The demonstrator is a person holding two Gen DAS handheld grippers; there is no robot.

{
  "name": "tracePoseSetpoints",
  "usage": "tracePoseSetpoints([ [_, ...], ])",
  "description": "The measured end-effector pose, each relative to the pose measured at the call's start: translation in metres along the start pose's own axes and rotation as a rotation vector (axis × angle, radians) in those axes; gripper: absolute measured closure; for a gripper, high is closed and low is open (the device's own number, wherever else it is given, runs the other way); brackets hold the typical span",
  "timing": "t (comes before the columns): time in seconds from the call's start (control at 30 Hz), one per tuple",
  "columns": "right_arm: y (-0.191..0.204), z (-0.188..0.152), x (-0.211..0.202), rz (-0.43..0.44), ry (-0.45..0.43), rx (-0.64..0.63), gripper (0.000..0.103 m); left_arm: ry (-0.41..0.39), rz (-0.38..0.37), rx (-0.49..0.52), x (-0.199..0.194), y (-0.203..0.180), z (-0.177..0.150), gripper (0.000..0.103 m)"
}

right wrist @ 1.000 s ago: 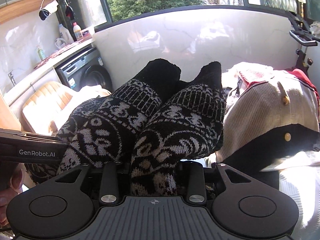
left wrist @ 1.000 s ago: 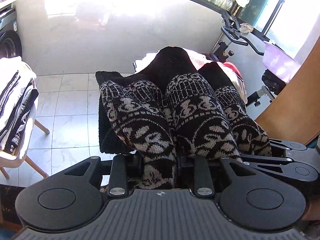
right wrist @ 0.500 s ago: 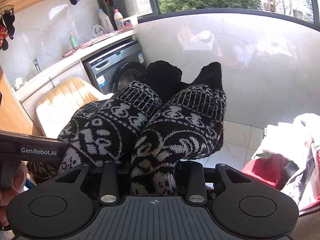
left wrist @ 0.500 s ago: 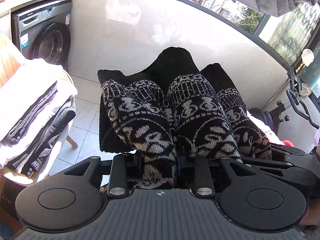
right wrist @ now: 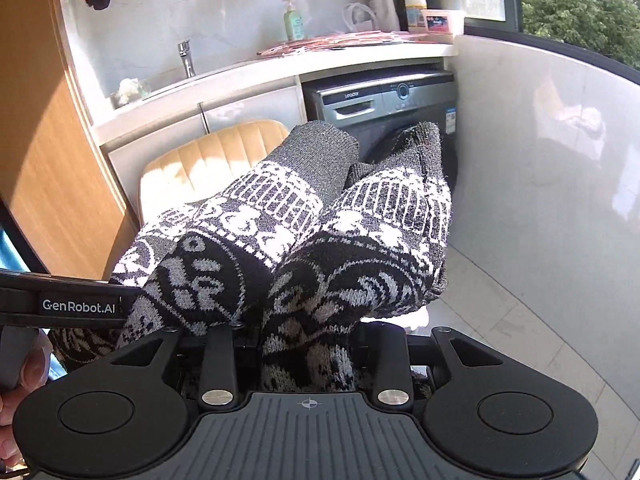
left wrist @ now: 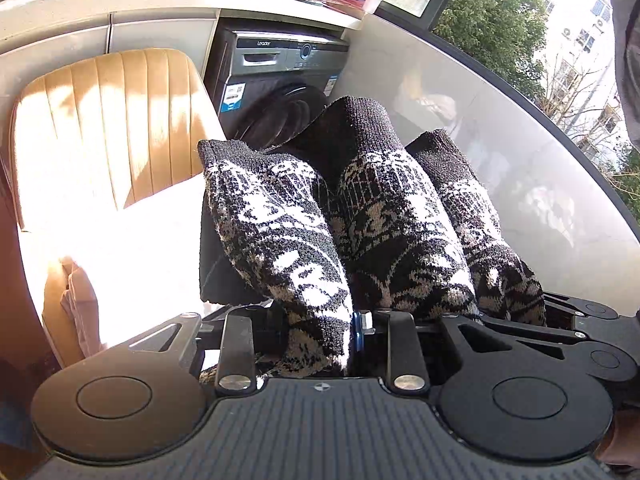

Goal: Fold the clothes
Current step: 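Lower the held sweater onto the clothes stack on the beige chair with both grippers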

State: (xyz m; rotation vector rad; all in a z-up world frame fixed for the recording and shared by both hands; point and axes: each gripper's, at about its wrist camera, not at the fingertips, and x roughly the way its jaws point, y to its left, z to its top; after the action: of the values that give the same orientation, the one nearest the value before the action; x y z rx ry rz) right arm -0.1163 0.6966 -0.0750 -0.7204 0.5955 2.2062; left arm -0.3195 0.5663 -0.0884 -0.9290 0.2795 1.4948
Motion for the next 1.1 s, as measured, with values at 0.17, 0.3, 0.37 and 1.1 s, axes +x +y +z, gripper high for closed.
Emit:
tracePoseSetpoints([
  [0.17,0.011,0.062,0.088,0.086,0.023,-0.055,0.072,-0.016,0.099,-0.074,0.033,0.043,0.049,0.075],
  [0.3,0.02,0.091,0.145,0.147,0.063,-0.112,0.072,-0.009,0.166,-0.148,0.061,0.071,0.067,0.075],
  [0.37,0.022,0.101,0.17,0.183,0.094,-0.144,0.072,-0.002,0.199,-0.189,0.075,0.084,0.073,0.075],
  [1.1,-0.019,0.044,0.364,0.356,0.443,-0.22,0.062,0.185,0.376,-0.487,0.191,0.17,0.019,0.069],
])
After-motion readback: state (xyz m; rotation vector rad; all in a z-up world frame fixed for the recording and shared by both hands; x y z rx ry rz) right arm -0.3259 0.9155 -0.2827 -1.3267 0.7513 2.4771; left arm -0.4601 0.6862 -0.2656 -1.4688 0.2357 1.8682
